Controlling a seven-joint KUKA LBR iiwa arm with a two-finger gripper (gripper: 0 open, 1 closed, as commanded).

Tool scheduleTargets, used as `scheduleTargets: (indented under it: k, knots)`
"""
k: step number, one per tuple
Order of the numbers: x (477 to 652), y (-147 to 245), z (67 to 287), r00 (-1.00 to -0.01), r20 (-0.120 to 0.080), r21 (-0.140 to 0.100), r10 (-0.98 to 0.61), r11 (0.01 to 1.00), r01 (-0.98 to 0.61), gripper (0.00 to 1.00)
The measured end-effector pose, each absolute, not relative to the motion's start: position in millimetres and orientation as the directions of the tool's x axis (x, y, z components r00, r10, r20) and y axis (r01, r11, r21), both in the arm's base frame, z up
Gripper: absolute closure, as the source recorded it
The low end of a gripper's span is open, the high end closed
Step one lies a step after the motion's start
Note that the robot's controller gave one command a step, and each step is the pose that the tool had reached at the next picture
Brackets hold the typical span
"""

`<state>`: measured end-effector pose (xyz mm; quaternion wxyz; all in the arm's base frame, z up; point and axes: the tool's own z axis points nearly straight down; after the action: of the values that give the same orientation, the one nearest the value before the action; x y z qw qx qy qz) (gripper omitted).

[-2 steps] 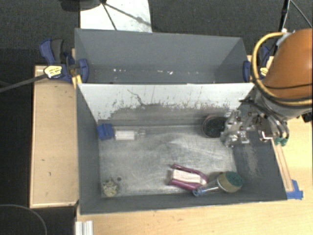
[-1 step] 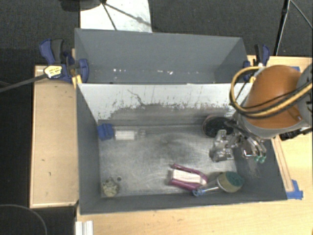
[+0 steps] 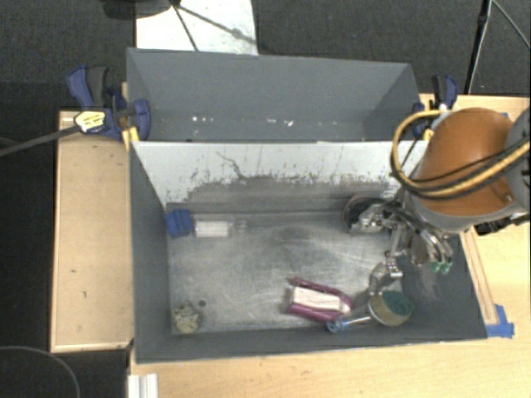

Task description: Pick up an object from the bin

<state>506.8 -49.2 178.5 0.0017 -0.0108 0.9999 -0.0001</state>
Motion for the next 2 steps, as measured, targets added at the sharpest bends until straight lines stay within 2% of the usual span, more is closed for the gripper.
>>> scheduleTargets:
  k: [1,2]
  knots:
    - [488.4,-32,95,-0.998,-0.041,0.001,0.049,0.999,0.049,0.00]
    - [494.6,-19,87,-0.999,-0.023,-0.012,0.038,0.999,0.039,0.00]
